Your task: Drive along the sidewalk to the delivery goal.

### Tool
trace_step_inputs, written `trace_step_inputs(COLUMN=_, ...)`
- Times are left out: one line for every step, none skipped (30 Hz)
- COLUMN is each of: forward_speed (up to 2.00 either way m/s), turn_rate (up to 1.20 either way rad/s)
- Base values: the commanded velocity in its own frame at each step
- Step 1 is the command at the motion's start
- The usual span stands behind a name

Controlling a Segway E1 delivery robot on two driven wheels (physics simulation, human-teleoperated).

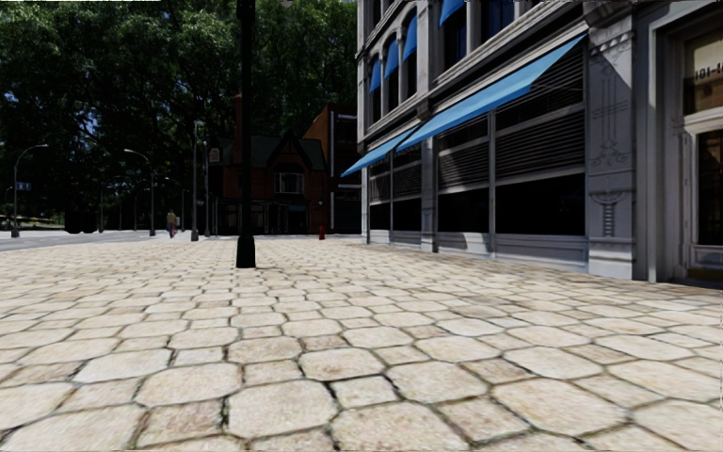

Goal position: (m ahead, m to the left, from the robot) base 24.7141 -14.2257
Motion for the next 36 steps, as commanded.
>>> trace_step_inputs(forward_speed=2.0, turn_rate=0.0)
trace_step_inputs(forward_speed=2.0, turn_rate=0.0)
trace_step_inputs(forward_speed=2.0, turn_rate=0.0)
trace_step_inputs(forward_speed=2.0, turn_rate=0.0)
trace_step_inputs(forward_speed=2.0, turn_rate=0.0)
trace_step_inputs(forward_speed=2.0, turn_rate=0.0)
trace_step_inputs(forward_speed=2.0, turn_rate=0.0)
trace_step_inputs(forward_speed=2.0, turn_rate=0.0)
trace_step_inputs(forward_speed=2.0, turn_rate=0.0)
trace_step_inputs(forward_speed=2.0, turn_rate=0.0)
trace_step_inputs(forward_speed=2.0, turn_rate=0.0)
trace_step_inputs(forward_speed=2.0, turn_rate=0.0)
trace_step_inputs(forward_speed=2.0, turn_rate=0.0)
trace_step_inputs(forward_speed=2.0, turn_rate=0.0)
trace_step_inputs(forward_speed=2.0, turn_rate=0.0)
trace_step_inputs(forward_speed=2.0, turn_rate=0.0)
trace_step_inputs(forward_speed=2.0, turn_rate=0.0)
trace_step_inputs(forward_speed=2.0, turn_rate=0.0)
trace_step_inputs(forward_speed=2.0, turn_rate=0.0)
trace_step_inputs(forward_speed=2.0, turn_rate=0.0)
trace_step_inputs(forward_speed=2.0, turn_rate=0.0)
trace_step_inputs(forward_speed=2.0, turn_rate=0.0)
trace_step_inputs(forward_speed=2.0, turn_rate=0.0)
trace_step_inputs(forward_speed=2.0, turn_rate=0.0)
trace_step_inputs(forward_speed=2.0, turn_rate=0.0)
trace_step_inputs(forward_speed=2.0, turn_rate=0.0)
trace_step_inputs(forward_speed=2.0, turn_rate=0.0)
trace_step_inputs(forward_speed=2.0, turn_rate=0.0)
trace_step_inputs(forward_speed=2.0, turn_rate=0.0)
trace_step_inputs(forward_speed=2.0, turn_rate=0.0)
trace_step_inputs(forward_speed=2.0, turn_rate=0.0)
trace_step_inputs(forward_speed=2.0, turn_rate=0.0)
trace_step_inputs(forward_speed=2.0, turn_rate=0.0)
trace_step_inputs(forward_speed=2.0, turn_rate=0.0)
trace_step_inputs(forward_speed=2.0, turn_rate=0.0)
trace_step_inputs(forward_speed=2.0, turn_rate=0.0)
